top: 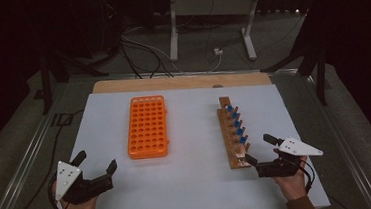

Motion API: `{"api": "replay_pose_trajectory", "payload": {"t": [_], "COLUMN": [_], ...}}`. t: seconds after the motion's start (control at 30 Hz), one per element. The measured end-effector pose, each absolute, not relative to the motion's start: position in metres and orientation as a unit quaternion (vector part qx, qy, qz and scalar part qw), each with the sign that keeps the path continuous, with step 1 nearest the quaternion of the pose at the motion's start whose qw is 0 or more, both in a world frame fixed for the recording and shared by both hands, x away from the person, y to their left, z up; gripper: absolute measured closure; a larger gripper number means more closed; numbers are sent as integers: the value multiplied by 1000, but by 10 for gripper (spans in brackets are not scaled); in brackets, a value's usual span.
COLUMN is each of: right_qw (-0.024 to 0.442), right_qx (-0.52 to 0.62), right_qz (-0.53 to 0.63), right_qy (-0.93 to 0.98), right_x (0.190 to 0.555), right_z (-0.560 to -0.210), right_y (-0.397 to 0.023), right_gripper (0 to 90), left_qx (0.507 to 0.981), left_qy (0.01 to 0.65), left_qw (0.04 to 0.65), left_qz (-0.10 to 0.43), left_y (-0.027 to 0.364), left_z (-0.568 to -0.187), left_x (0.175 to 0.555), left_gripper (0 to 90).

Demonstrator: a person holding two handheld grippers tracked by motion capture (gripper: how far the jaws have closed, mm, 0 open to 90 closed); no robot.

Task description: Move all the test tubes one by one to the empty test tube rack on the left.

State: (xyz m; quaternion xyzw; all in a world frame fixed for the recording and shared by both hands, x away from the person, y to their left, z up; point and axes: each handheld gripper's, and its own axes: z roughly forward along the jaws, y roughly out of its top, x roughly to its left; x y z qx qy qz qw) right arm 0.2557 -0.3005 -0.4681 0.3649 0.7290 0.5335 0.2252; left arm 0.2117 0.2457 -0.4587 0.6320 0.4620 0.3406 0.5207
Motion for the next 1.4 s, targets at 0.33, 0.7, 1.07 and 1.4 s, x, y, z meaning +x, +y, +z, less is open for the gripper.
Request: {"api": "replay_pose_trajectory", "payload": {"t": [0.33, 0.7, 1.07, 1.4], "right_qw": [229, 198, 193, 204], "right_qx": [372, 352, 341, 349], "right_qz": [532, 515, 481, 460], "right_qy": [725, 756, 784, 791], "right_x": [255, 259, 276, 287], "right_z": [-462, -455, -459, -460], "right_y": [-304, -294, -273, -264], "right_gripper": [6, 207, 562, 756], "left_qx": [631, 635, 645, 652], "left_qy": [471, 473, 468, 457], "left_qw": [515, 510, 503, 508], "left_qz": [341, 336, 335, 329], "left_y": [245, 243, 237, 228], "left_z": [-461, -465, -467, -465], "left_x": [212, 215, 216, 216], "left_gripper": [8, 8, 8, 8]}}
